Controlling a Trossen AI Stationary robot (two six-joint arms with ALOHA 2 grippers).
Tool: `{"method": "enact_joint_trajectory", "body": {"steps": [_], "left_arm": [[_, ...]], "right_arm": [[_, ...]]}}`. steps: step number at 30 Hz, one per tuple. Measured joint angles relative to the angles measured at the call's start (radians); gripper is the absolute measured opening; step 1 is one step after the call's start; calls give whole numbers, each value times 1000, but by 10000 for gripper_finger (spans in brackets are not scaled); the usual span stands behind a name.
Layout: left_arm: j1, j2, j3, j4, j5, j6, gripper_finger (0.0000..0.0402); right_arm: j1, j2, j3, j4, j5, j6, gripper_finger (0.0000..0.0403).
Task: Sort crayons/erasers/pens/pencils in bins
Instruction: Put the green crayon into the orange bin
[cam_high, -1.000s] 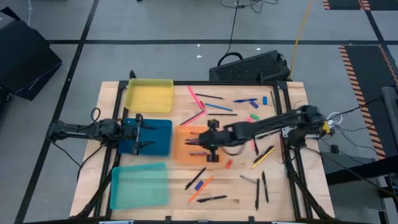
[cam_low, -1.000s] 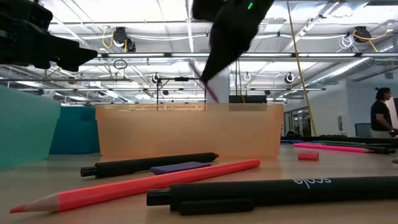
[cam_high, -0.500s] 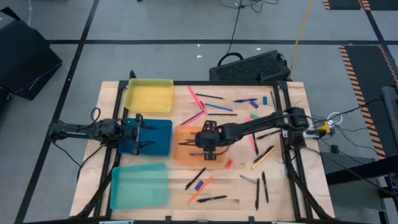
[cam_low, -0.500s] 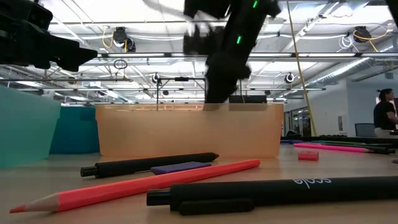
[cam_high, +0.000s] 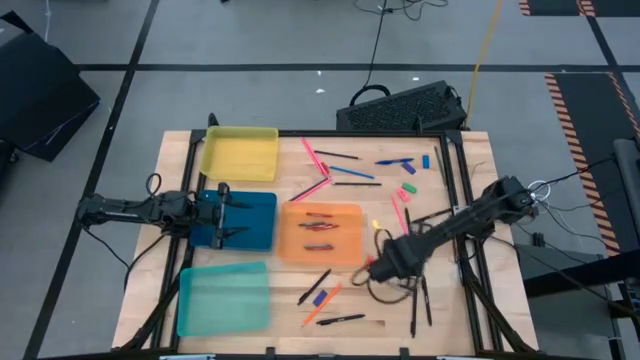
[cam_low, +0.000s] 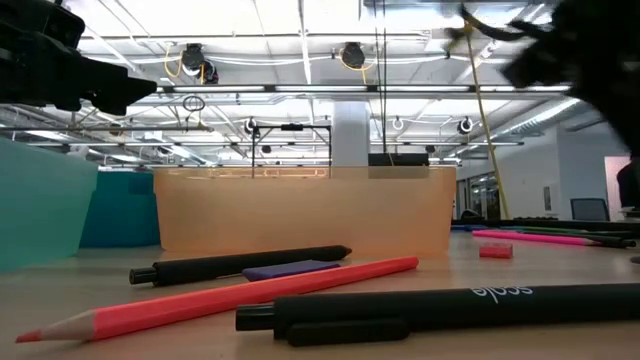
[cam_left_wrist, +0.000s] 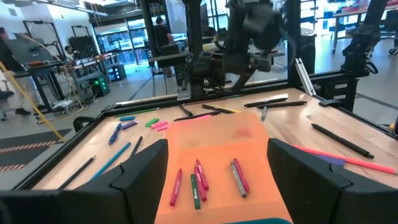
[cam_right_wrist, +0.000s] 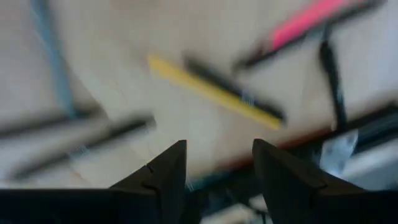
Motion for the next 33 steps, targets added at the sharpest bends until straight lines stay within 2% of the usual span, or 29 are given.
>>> {"method": "enact_joint_trajectory", "body": {"steps": [3,6,10,15,33], "left_arm": [[0,0,0,0,0,0,274],[0,0,0,0,0,0,274],[0,0,0,0,0,0,274],[0,0,0,0,0,0,274],[0,0,0,1,0,0,274]], "right_arm": [[44,-2,-114,20,-120,-7,192],[71,-1,-247,108,-252,-42,223],[82,-1,-387,209,-344,-78,275],[81,-1,-476,215,-357,-154,303],[82,0,-518,358,-352,-199,300]]}}
